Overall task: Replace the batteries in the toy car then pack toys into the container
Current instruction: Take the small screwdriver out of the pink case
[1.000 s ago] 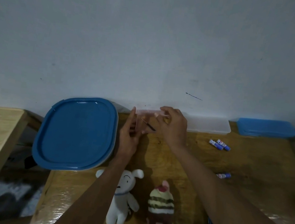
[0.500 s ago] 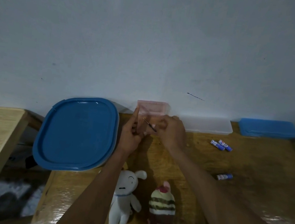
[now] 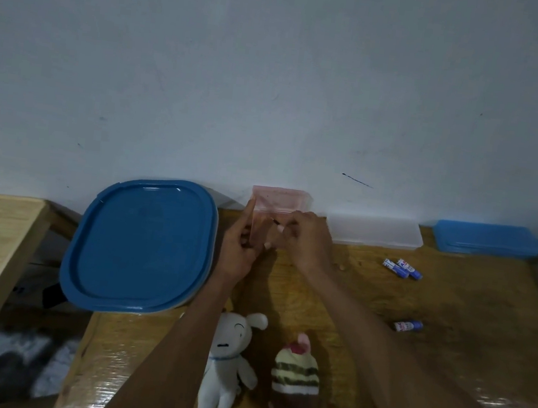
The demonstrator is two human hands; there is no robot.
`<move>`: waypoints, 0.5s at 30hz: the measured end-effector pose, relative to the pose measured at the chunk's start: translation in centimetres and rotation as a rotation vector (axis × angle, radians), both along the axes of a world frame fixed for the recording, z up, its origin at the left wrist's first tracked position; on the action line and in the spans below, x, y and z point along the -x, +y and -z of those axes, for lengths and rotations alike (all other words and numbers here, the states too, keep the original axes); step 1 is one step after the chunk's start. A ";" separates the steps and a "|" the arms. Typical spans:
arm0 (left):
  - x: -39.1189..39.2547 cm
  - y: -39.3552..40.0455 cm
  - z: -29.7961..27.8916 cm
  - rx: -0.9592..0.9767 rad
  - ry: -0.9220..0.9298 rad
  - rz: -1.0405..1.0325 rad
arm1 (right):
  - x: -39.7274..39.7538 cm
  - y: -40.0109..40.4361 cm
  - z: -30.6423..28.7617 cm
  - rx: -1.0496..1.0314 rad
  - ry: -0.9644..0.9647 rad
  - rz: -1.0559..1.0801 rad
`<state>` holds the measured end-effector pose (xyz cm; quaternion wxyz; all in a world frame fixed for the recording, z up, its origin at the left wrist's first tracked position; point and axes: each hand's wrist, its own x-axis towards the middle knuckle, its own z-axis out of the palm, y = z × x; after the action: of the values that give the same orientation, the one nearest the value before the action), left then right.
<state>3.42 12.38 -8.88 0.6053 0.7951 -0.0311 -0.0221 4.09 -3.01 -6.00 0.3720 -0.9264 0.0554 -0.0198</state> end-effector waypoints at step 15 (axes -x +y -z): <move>0.9 -0.5 -0.4 -0.014 -0.031 -0.083 | 0.1 -2.2 0.5 -0.250 -0.182 0.106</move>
<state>2.55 11.86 -8.48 0.5995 0.8002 -0.0073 0.0152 3.96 -5.22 -6.54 0.4862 -0.8630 0.0725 -0.1163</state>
